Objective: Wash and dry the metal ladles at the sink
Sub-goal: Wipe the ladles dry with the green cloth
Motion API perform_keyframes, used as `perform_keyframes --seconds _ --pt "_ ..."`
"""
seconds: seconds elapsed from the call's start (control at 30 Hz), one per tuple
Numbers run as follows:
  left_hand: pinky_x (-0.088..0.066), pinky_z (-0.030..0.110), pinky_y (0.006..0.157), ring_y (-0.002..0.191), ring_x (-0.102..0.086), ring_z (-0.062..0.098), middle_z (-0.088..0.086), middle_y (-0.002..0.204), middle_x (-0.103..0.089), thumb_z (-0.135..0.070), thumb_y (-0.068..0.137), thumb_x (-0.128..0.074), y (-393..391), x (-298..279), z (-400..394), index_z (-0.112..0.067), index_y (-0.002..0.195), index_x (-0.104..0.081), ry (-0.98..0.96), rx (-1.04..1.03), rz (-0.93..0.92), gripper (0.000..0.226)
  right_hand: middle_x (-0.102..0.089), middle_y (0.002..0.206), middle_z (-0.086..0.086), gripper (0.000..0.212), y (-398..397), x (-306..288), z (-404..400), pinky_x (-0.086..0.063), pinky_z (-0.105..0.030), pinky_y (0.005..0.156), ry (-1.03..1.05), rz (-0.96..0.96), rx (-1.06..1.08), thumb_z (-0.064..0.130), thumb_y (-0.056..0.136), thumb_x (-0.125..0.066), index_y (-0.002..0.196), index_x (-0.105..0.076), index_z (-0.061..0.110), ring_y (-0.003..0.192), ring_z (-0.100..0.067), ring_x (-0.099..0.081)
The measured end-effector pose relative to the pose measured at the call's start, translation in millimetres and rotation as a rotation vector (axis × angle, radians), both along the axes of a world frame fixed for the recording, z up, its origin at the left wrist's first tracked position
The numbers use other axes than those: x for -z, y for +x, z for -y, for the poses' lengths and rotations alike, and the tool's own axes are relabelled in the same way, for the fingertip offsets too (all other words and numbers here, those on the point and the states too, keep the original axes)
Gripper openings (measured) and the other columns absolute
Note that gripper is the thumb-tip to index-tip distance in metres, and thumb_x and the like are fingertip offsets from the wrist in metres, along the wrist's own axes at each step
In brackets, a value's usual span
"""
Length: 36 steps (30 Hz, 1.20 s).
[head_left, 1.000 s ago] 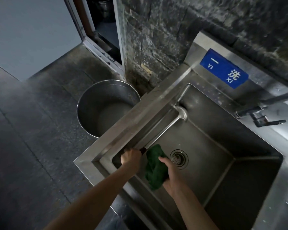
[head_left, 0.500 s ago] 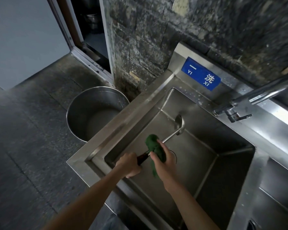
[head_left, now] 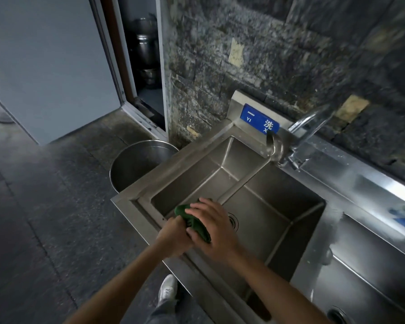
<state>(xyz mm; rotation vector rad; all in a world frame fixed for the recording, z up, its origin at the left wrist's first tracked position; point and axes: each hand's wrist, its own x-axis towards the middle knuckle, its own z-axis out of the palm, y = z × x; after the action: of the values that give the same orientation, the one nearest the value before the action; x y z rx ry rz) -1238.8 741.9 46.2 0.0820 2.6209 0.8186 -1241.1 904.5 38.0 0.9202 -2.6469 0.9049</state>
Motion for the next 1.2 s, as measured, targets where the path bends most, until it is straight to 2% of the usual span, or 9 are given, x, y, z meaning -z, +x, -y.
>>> perform_keyframes --seconds 0.13,0.27,0.37,0.6,0.7,0.8,0.9,1.0,1.2 --pt "-0.051 0.032 0.078 0.090 -0.068 0.024 0.006 0.097 -0.070 -0.044 0.067 -0.059 30 -40 3 -0.011 0.105 -0.067 0.014 -0.018 -0.064 0.052 -0.055 0.143 -0.003 0.052 -1 -29 -28 -0.032 -0.047 0.118 0.302 -0.251 -0.231 0.037 0.096 -0.062 0.142 -0.054 0.018 0.142 -0.025 -0.043" --pt "-0.048 0.026 0.072 0.081 -0.062 0.015 -0.002 0.088 -0.065 -0.031 0.077 -0.071 76 -66 16 -0.026 0.088 -0.063 -0.020 -0.015 -0.088 0.015 -0.056 0.139 -0.005 0.047 8 -44 -40 -0.035 -0.047 0.117 0.395 -0.376 -0.307 0.016 0.098 -0.058 0.144 -0.051 0.015 0.136 -0.027 -0.047" --pt "-0.046 0.023 0.066 0.075 -0.059 0.011 -0.008 0.080 -0.060 -0.032 0.077 -0.068 107 -71 31 -0.028 0.069 -0.051 -0.075 -0.025 -0.094 0.019 -0.060 0.131 -0.006 0.040 21 -48 -42 -0.039 -0.046 0.114 0.355 -0.426 -0.251 0.016 0.098 -0.059 0.138 -0.055 0.013 0.127 -0.027 -0.053" --pt "-0.043 0.019 0.056 0.061 -0.056 0.003 -0.011 0.074 -0.060 -0.030 0.078 -0.063 151 -92 48 -0.029 0.066 -0.049 -0.140 0.032 -0.137 0.019 -0.065 0.121 -0.001 0.048 41 -88 -101 -0.046 -0.045 0.111 0.486 -0.543 -0.100 0.018 0.083 -0.064 0.130 -0.055 0.013 0.115 -0.018 -0.059" --pt "-0.044 0.019 0.058 0.064 -0.058 0.004 -0.010 0.075 -0.061 -0.034 0.080 -0.063 153 -104 49 -0.027 0.073 -0.056 -0.174 0.076 -0.188 0.011 -0.069 0.113 0.001 0.054 34 -126 -155 -0.044 -0.044 0.110 0.566 -0.551 0.136 0.004 0.070 -0.069 0.123 -0.063 0.017 0.109 -0.020 -0.066" --pt "-0.054 0.030 0.077 0.083 -0.065 0.010 -0.010 0.088 -0.068 -0.039 0.081 -0.065 151 -120 40 -0.028 0.094 -0.065 -0.209 0.098 -0.261 0.018 -0.069 0.109 -0.003 0.062 32 -154 -198 -0.041 -0.042 0.111 0.679 -0.485 0.353 -0.006 0.062 -0.081 0.118 -0.068 0.018 0.107 -0.025 -0.066" --pt "-0.054 0.032 0.077 0.085 -0.066 0.012 -0.011 0.087 -0.068 -0.039 0.080 -0.061 137 -137 19 -0.029 0.093 -0.064 -0.195 0.132 -0.365 0.017 -0.064 0.100 -0.002 0.055 42 -168 -180 -0.051 -0.044 0.099 0.563 -0.494 0.434 0.001 0.065 -0.086 0.113 -0.066 0.018 0.100 -0.024 -0.061" --pt "-0.055 0.035 0.076 0.085 -0.066 0.018 -0.006 0.085 -0.068 -0.045 0.071 -0.051 117 -153 -16 -0.026 0.090 -0.063 -0.133 0.141 -0.420 0.029 -0.065 0.098 -0.002 0.040 60 -171 -123 -0.057 -0.042 0.087 0.451 -0.613 0.294 0.002 0.075 -0.067 0.112 -0.067 0.017 0.095 -0.024 -0.064" --pt "-0.051 0.030 0.071 0.082 -0.065 0.021 -0.003 0.084 -0.066 -0.040 0.072 -0.059 93 -175 -53 -0.025 0.081 -0.056 -0.005 0.140 -0.474 0.018 -0.065 0.104 0.000 0.028 77 -175 -76 -0.047 -0.040 0.101 0.429 -0.707 0.178 0.008 0.089 -0.060 0.114 -0.065 0.020 0.100 -0.024 -0.062"
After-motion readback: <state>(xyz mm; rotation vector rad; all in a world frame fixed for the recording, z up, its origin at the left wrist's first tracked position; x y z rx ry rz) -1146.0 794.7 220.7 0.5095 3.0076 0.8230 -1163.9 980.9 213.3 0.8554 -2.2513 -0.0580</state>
